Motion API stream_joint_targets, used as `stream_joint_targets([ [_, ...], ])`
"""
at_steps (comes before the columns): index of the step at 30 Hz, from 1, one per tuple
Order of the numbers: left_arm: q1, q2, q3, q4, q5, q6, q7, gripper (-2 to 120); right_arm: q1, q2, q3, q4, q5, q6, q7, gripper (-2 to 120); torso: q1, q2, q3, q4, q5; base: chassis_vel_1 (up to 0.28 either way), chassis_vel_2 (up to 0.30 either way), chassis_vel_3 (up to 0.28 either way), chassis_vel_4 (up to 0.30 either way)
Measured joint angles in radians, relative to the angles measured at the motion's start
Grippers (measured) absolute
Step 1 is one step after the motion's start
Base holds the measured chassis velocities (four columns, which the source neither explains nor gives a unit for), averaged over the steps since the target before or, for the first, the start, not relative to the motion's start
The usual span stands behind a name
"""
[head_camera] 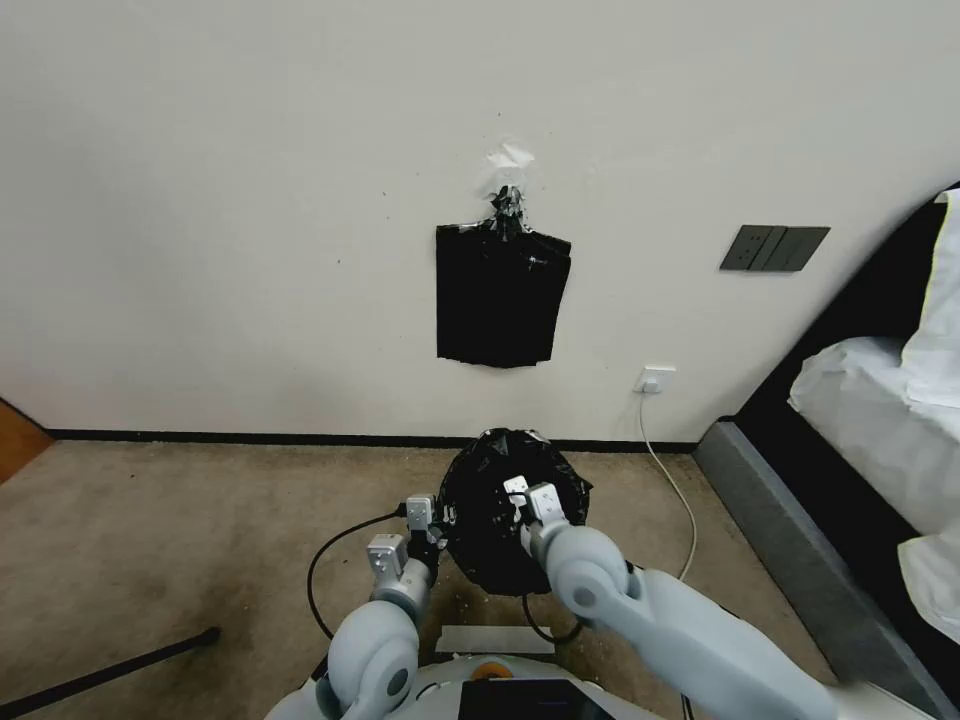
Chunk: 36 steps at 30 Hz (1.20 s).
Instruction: Place a trash bag onto the trash bin.
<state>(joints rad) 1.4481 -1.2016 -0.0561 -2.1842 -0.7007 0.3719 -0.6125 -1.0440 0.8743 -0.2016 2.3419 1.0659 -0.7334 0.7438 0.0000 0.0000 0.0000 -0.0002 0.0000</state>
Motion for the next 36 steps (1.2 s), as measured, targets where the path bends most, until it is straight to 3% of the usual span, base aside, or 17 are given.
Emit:
stream_joint_targets([
  [2,-0.008,-0.010,-0.001,0.013,-0.031,0.011,-0.027,1,-0.029,-0.006,0.029,0.018,-0.012,0.000,-0.022,76,0.000,0.000,0.000,0.0003,0.0000,0.000,0.000,0.000,0.000],
  [4,-0.039,-0.035,-0.010,0.044,-0.139,0.057,-0.108,1,-0.105,-0.014,0.095,0.038,-0.052,0.000,-0.074,87,0.000,0.000,0.000,0.0003,-0.0001,0.000,0.000,0.000,0.000],
  [6,-0.054,-0.039,-0.014,0.059,-0.176,0.068,-0.139,1,-0.130,-0.015,0.115,0.039,-0.063,0.000,-0.088,90,0.000,0.000,0.000,0.0001,0.0002,0.000,0.000,0.000,0.000],
  [8,-0.101,-0.050,-0.023,0.098,-0.269,0.090,-0.219,1,-0.173,-0.015,0.147,0.038,-0.080,0.000,-0.105,98,0.000,0.000,0.000,0.0000,0.0000,0.000,0.000,0.000,0.000],
  [10,-0.114,-0.052,-0.023,0.110,-0.281,0.095,-0.236,1,-0.189,-0.014,0.157,0.037,-0.085,0.000,-0.108,100,0.000,0.000,0.000,0.0001,0.0000,0.000,0.000,0.000,0.000],
  [21,-0.113,-0.047,-0.022,0.122,-0.257,0.121,-0.281,1,-0.208,-0.006,0.174,0.030,-0.089,0.000,-0.110,100,0.000,0.000,0.000,0.0003,0.0000,0.000,0.000,0.000,0.000],
  [30,-0.112,-0.051,-0.026,0.127,-0.284,0.123,-0.280,1,-0.216,-0.006,0.184,0.040,-0.081,0.000,-0.106,100,0.000,0.000,0.000,0.0002,-0.0002,0.000,0.000,0.000,0.000],
  [32,-0.111,-0.054,-0.028,0.121,-0.285,0.123,-0.277,13,-0.220,-0.007,0.190,0.044,-0.078,0.000,-0.106,100,0.000,0.000,0.000,0.0000,-0.0001,0.000,0.000,0.000,0.000],
  [36,-0.105,-0.048,-0.030,0.113,-0.285,0.123,-0.275,21,-0.223,-0.007,0.195,0.045,-0.078,0.000,-0.105,100,0.000,0.000,0.000,0.0002,-0.0001,0.000,0.000,0.000,0.000],
])
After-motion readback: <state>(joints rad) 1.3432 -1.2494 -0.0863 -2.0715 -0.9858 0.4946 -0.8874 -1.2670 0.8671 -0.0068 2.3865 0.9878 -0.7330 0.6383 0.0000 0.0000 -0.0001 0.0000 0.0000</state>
